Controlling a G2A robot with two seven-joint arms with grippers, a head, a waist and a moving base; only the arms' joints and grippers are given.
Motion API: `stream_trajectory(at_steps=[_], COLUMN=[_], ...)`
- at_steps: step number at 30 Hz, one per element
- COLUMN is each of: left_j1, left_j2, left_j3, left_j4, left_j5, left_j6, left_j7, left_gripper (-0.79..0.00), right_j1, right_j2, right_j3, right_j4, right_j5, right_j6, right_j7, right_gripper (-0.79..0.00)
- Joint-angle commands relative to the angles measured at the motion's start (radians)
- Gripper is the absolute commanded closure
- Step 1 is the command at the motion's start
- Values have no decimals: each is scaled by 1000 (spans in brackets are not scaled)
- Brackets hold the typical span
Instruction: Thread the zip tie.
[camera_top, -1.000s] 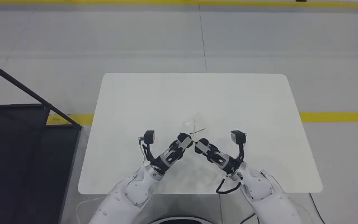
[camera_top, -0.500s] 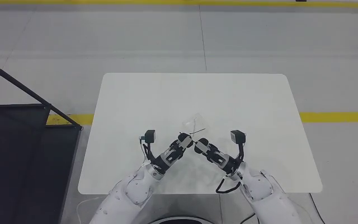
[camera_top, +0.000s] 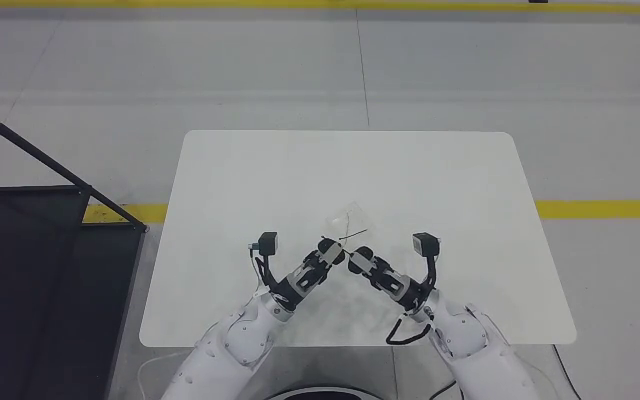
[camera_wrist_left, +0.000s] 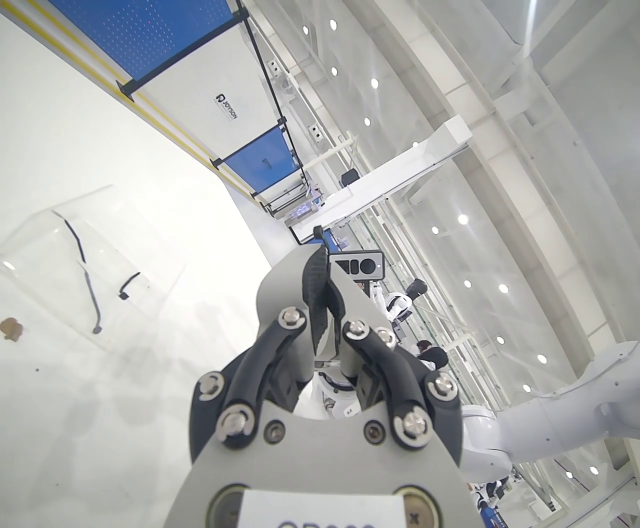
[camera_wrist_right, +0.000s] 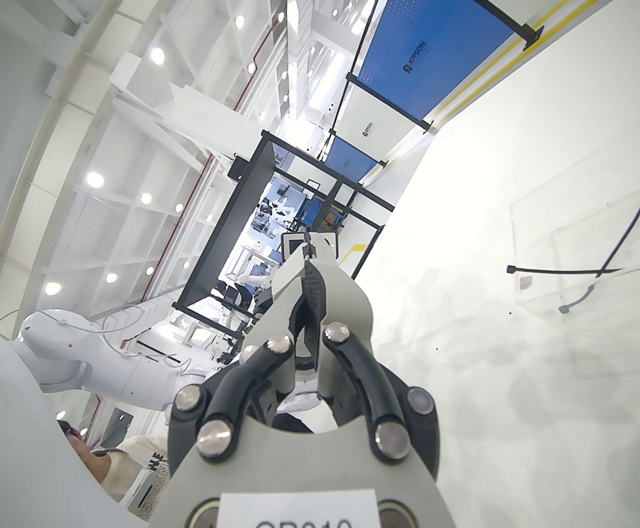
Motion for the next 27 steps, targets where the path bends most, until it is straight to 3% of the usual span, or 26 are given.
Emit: stream_trajectory(at_steps=[1,8,10,11,13,18,27], left_j1=[1,1,0,0,0,12,64], left_j2=[-1,-5,-5,-6,-6,-3,13], left_j3=[-1,-9,-10,-11,-16,-43,-146], left_j4=[0,1,2,4,3,-13,-84], left_j5=[3,28,44,47,62,126,287], left_j6=[0,-2,-11,-14,-19,-41,-23], left_j7=[-1,1,0,2,8,29,86], left_gripper=[0,0,0,0,0,0,0], right_j1=[0,1,4,3,-1,-19,-59], right_j2=[0,-1,-1,-1,0,6,24], right_j3=[0,0,-1,0,6,42,138], right_j4=[0,1,-3,-3,-6,-18,-82], right_j5=[-1,2,2,1,0,10,-45], right_j6=[0,5,-1,-6,-13,-27,31], right_j7=[2,10,21,23,23,12,-1], right_gripper=[0,0,-256,-446,-711,-773,-785])
